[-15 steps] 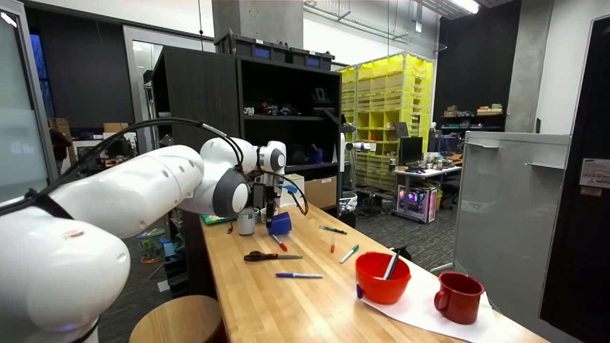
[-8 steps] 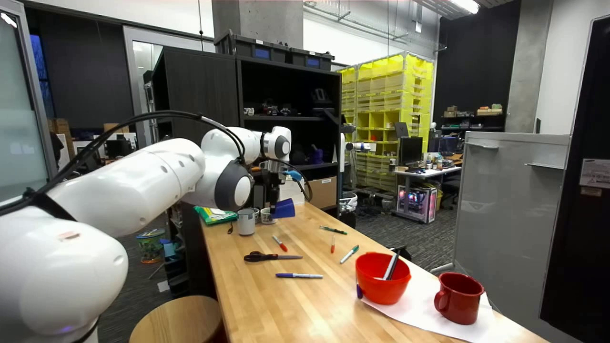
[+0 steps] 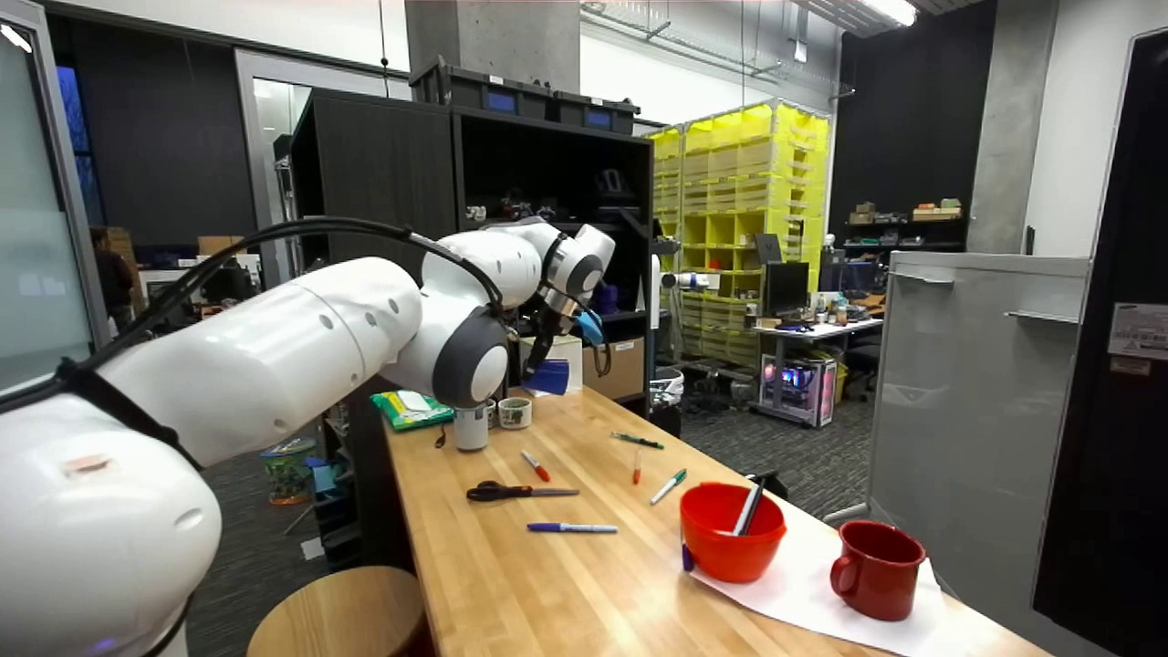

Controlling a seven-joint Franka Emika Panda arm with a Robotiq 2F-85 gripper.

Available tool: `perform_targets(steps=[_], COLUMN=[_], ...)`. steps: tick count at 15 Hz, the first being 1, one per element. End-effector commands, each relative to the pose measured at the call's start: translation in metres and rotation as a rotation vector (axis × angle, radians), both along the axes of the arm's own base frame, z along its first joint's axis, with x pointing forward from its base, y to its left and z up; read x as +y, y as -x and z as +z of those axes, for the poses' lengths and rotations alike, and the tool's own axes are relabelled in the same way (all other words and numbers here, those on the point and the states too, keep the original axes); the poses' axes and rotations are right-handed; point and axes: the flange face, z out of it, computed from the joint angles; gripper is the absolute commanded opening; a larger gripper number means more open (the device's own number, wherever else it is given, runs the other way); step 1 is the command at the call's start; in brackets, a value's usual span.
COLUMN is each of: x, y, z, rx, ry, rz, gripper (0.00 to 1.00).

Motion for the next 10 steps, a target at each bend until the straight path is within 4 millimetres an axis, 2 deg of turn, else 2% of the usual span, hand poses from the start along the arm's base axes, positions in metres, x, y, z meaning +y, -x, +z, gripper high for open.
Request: perform_targets(steps=[1,5,10], x=[-0.017,-0.03,-0.039], y=[-0.004,-0.006,-0.007], z=[0.005,-0.008,-0.042], rx=[0.006,0.055,0.131], ry=[-0.202,-0.394,-0.484], rz=[0.013,0.021,-0.01], gripper=[0.51,0.51,0.51])
